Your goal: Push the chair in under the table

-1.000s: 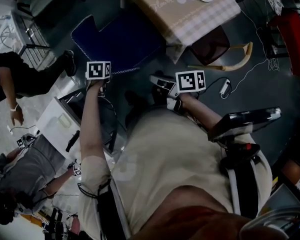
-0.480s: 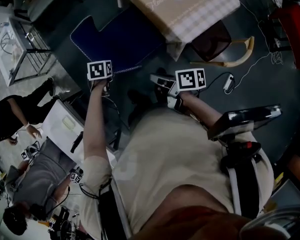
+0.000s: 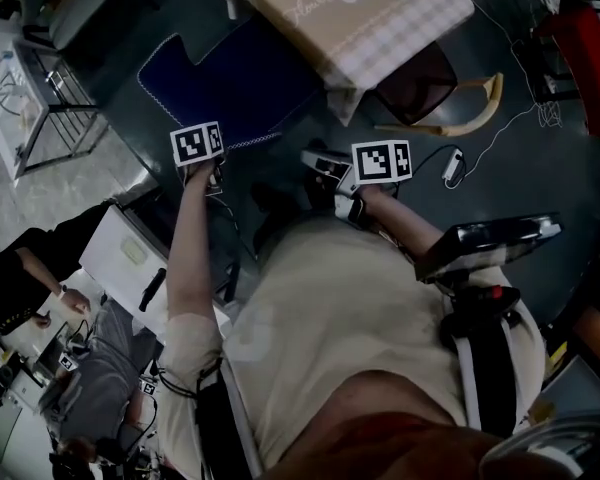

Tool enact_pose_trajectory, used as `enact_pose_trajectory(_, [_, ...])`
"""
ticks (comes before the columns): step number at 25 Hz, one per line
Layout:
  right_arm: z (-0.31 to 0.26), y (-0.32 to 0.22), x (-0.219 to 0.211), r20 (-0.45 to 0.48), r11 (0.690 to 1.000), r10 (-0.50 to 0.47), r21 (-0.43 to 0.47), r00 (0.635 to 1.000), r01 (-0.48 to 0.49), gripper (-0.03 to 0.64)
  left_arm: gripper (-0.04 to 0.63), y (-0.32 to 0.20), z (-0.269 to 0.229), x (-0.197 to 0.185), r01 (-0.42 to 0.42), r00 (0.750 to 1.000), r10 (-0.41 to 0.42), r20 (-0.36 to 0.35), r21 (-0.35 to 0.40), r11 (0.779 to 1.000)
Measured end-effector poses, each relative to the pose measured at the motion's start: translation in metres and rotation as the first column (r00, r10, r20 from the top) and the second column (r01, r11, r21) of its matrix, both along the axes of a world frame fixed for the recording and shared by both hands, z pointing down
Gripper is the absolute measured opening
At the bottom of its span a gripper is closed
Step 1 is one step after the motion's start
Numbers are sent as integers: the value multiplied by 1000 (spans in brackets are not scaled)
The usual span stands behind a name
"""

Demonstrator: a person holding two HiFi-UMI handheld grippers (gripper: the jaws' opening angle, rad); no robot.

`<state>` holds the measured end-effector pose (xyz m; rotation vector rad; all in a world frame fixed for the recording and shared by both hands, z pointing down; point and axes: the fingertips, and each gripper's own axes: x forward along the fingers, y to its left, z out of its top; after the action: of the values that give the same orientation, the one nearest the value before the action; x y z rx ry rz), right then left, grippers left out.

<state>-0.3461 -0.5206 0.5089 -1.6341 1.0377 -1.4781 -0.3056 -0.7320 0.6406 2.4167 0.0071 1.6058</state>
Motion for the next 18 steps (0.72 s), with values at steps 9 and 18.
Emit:
enact_pose_trajectory(9, [4, 6, 4, 5, 1000, 9, -3, 1000, -9, 12, 124, -7, -1, 3, 157, 987, -159, -32, -43, 987])
enact_pose_trajectory(18, [-5, -2, 3, -26, 999, -29, 11, 999, 30, 12, 132, -9, -3, 0, 142, 990, -143, -11, -18, 990])
